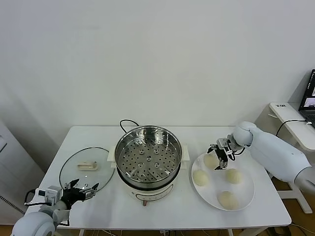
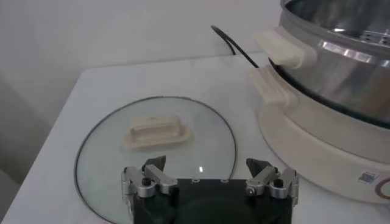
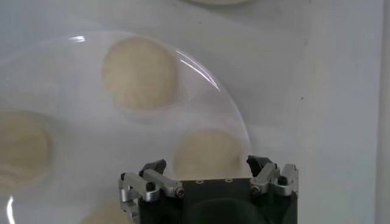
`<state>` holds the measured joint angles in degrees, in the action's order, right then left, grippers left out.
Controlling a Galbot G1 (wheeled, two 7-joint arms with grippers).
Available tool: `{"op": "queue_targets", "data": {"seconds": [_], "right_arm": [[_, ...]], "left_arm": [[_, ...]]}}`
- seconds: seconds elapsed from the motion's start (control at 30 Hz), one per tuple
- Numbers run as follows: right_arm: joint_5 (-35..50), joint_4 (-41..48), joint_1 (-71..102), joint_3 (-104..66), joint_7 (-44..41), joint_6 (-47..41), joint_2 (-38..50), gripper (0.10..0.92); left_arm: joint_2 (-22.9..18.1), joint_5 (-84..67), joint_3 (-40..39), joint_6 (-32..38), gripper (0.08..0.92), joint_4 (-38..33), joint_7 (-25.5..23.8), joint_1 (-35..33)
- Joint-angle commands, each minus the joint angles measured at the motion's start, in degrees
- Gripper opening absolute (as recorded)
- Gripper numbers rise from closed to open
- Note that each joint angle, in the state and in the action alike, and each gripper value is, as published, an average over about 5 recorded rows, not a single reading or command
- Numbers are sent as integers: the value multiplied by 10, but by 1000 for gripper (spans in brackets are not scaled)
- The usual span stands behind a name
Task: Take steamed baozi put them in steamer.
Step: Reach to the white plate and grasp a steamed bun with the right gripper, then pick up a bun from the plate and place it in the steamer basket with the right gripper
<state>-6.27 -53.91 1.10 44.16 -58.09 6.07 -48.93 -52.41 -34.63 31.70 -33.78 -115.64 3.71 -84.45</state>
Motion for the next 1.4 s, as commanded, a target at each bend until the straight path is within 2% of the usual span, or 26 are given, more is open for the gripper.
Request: {"op": "queue_targets", "data": {"seconds": [0.03,0.33,0.43,0.63,0.83,1.17,1.4], "right_arm": [[-14,15,4,-7,4,0,-12,751],[-14,-1,8,-14,0,-2,-5,516],[-15,-9,2,-7,-4,-1,1,475],[-5,-33,-23,9,-9,2,17,469],[47,-72,-112,49,-30,28,38,468],[98,-11,-269,79,-93,212,-50,475],[82,79,-286,37,-160,399,-181,480]], "left_arm": [[1,0,0,1,823,0,0,0],[-2,0,3,1,823,-6,1,-7],[-2,0,4,1,823,-7,2,-7],[-6,-1,7,0,823,-13,3,-11],[-5,0,11,1,823,-13,3,-17],[-2,-1,17,6,823,-11,2,-24],[0,-1,17,6,823,-10,2,-21]]}}
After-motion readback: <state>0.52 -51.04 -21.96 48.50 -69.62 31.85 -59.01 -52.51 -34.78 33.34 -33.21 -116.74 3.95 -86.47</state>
